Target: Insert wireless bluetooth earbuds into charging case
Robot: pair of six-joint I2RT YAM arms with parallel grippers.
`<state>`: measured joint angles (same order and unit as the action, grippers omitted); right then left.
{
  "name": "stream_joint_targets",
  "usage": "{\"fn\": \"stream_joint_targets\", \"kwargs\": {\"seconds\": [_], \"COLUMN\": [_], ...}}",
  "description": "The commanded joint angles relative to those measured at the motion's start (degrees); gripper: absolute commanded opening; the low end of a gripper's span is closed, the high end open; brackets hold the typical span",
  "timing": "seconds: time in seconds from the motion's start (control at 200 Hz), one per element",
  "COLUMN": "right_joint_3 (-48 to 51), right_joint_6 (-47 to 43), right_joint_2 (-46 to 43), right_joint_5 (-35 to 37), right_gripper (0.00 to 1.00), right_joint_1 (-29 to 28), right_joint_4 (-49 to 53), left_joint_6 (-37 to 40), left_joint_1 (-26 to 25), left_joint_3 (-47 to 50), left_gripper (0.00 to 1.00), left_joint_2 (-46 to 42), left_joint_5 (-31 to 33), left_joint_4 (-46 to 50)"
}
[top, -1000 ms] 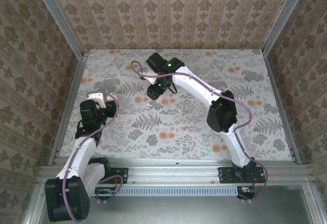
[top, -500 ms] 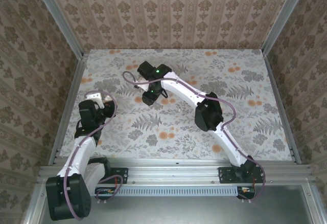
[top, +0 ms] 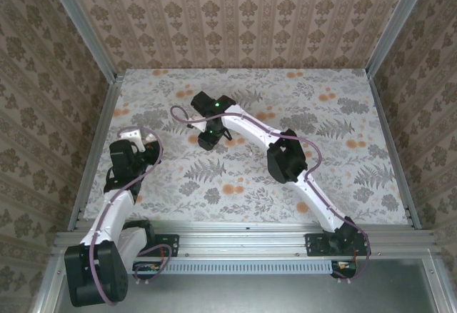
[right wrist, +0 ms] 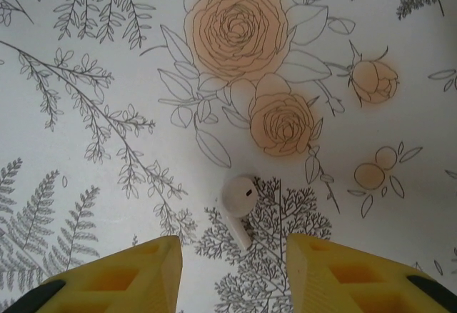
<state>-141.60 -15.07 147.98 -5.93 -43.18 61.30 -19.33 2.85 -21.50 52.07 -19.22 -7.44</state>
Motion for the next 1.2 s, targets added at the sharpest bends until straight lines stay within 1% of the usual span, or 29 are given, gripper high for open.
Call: {"fn": "stream_joint_targets", "kwargs": {"seconds": [0.0, 0.305, 0.41, 0.52, 0.67, 0.84, 0.885, 1.005, 1.195], "right_joint_3": [-1.84, -1.84, -1.84, -1.84, -1.85, -1.77, -1.79, -1.33, 1.23], "right_joint_6": [-1.27, -1.49, -1.67, -1.65, -1.82, -2.30, -2.42, -2.52, -2.16], "right_joint_2": [1.85, 3.32, 3.90, 4.57, 5.17, 5.30, 5.23, 4.94, 3.36], "right_joint_5": [0.60, -0.83, -0.99, -1.01, -0.07, 2.59, 3.09, 3.64, 3.96], "right_gripper": [0.44, 0.43, 0.38, 0.38, 0.38, 0.38, 0.37, 0.30, 0.26], "right_joint_1": [-0.41, -0.41, -0.37, -0.35, -0.31, -0.37, -0.36, -0.39, -0.39], "right_joint_4": [-1.17, -2.46, -2.56, -2.93, -2.99, -2.37, -2.26, -2.10, -3.41], "left_joint_6": [-0.38, -0.17, -0.18, -0.11, -0.06, -0.08, 0.06, 0.32, 0.44], "left_joint_1": [0.66, 0.90, 1.10, 1.20, 1.36, 1.54, 1.68, 1.71, 1.72], "left_joint_3": [-1.70, -1.97, -2.14, -2.23, -2.23, -2.41, -2.41, -2.63, -3.02], "left_gripper": [0.06, 0.06, 0.06, 0.06, 0.06, 0.06, 0.06, 0.06, 0.06], "left_joint_2": [0.05, 0.69, 0.99, 1.37, 1.70, 1.89, 1.99, 2.36, 2.36], "left_joint_5": [-0.38, -0.46, -0.80, -0.90, -1.11, -1.11, -1.13, -1.17, -1.27], "left_joint_4": [0.14, 0.32, 0.24, 0.21, 0.17, 0.33, 0.32, 0.71, 1.33]}}
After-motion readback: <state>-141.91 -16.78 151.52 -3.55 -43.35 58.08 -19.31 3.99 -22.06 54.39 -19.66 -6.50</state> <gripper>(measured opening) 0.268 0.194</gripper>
